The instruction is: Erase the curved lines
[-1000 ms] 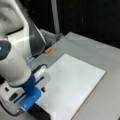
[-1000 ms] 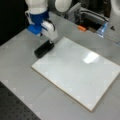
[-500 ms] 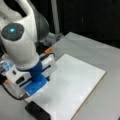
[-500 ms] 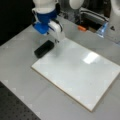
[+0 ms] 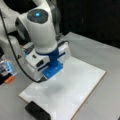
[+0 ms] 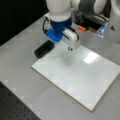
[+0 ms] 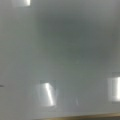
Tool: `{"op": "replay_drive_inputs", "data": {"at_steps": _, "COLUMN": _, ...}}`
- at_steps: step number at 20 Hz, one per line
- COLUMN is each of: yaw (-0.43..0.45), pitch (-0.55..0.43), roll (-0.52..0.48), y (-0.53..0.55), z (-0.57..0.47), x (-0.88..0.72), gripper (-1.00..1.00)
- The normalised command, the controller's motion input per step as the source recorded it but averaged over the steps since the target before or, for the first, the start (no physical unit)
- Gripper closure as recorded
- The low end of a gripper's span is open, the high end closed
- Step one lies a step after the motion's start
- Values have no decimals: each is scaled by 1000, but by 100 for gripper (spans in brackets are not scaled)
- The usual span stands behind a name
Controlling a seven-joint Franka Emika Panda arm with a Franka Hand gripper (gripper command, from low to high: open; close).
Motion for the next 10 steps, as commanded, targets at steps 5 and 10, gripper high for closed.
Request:
{"op": "replay_drive_inputs", "data": {"at_steps": 5, "yaw": -62, "pitch": -75, "roll": 41, "y": 167, "z": 36, "x": -282, "gripper": -100}}
{"op": "replay_drive_inputs", "data": {"at_steps": 10, "yaw": -130, "pitch": -37, "roll": 63, "y": 257, "z": 45, "x": -235, "gripper": -100}}
